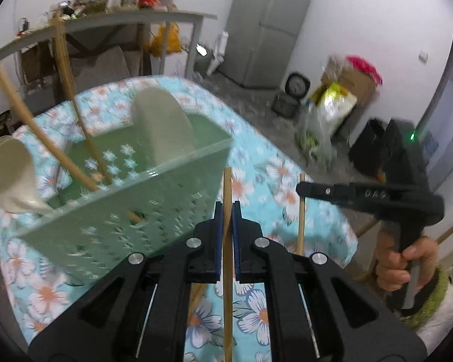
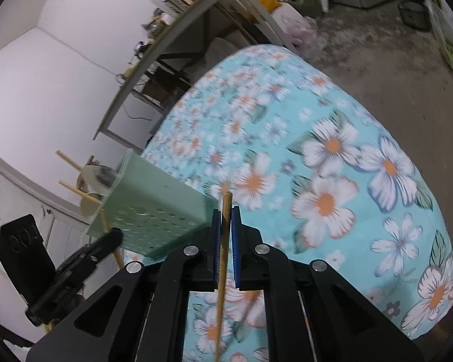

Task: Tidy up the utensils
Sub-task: 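Lift both held chopsticks toward the caddy with both tools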

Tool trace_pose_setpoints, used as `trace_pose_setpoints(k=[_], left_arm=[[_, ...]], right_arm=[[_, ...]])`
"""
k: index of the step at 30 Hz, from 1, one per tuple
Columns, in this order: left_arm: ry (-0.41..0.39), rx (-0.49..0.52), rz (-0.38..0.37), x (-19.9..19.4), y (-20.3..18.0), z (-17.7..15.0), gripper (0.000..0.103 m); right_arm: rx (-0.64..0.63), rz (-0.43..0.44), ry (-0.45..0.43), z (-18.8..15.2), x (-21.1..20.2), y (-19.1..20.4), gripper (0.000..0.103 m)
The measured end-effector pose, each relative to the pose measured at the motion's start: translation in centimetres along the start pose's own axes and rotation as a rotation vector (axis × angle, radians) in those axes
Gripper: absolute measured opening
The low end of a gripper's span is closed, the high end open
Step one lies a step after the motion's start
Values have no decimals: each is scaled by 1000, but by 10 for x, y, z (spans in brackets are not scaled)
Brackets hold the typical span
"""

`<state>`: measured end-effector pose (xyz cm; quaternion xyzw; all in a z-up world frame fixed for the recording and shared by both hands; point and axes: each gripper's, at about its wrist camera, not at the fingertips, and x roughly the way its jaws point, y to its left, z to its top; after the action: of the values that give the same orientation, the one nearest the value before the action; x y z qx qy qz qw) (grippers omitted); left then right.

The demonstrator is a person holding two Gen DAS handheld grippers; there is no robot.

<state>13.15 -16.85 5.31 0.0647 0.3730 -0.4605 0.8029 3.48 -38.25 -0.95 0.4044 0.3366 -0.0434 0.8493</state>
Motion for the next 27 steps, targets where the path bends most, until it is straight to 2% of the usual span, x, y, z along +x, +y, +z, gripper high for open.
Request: trace_pose_setpoints(k=[10,19,23,27], left_arm=[[-229,-15,45,-94,7,23,5],[-508,-19,111,-179,13,73,5],[-578,-9,148,-188,12,89,5],[-585,-14,178,-174,16,98,5]], right_arm=[[-129,24,-69,12,-23,45,6],[-199,62,-129,26,-43,76,6],[-201,57,-144,29,-48,78,6],[-196,47,-141,29,-49,76,6]])
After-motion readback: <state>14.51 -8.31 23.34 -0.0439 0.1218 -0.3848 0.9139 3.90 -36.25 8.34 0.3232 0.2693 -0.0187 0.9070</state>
